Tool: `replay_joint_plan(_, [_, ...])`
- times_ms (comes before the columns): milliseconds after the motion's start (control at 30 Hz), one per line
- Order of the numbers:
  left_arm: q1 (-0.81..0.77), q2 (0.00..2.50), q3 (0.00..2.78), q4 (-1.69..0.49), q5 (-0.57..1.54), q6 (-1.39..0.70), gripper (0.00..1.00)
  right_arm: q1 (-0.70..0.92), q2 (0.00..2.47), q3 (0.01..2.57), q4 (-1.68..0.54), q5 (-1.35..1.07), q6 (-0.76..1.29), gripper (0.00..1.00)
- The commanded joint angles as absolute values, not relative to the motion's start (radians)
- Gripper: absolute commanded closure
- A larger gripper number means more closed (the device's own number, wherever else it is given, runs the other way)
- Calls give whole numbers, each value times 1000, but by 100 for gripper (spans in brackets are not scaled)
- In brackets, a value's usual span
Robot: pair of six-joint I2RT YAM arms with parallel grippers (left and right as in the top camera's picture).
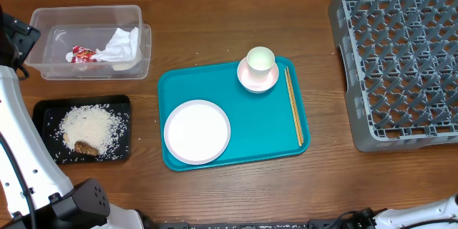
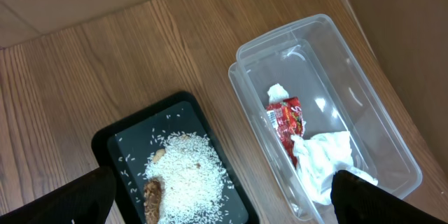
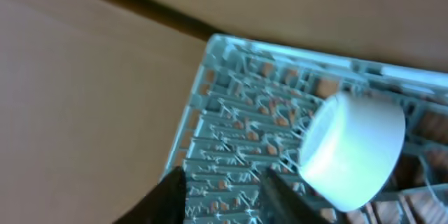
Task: Sort waste into correct bins and load items into the dishwasher
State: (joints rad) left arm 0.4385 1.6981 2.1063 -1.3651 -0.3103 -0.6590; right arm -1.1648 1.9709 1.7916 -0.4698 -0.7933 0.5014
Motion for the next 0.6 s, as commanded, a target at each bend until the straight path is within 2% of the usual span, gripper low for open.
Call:
replay_joint_plan(0, [438, 1702, 2111, -1365, -321, -677, 0, -1121, 1926, 1795, -467, -748, 482, 61])
replay_joint_plan(233, [438, 1702, 2111, -1365, -321, -677, 0, -922, 1975, 1795, -514, -313, 411, 60])
replay_joint_plan(333, [438, 1702, 2111, -1365, -321, -677, 0, -843, 2027, 1795, -487, -117, 419, 52])
replay_joint_plan(367, [438, 1702, 2111, -1365, -321, -677, 0, -824, 2045, 1795, -485, -60, 419, 52])
replay_joint_plan(567, [438, 1702, 2111, -1365, -321, -677, 0, -793, 2114, 1795, -504, 70, 419, 55])
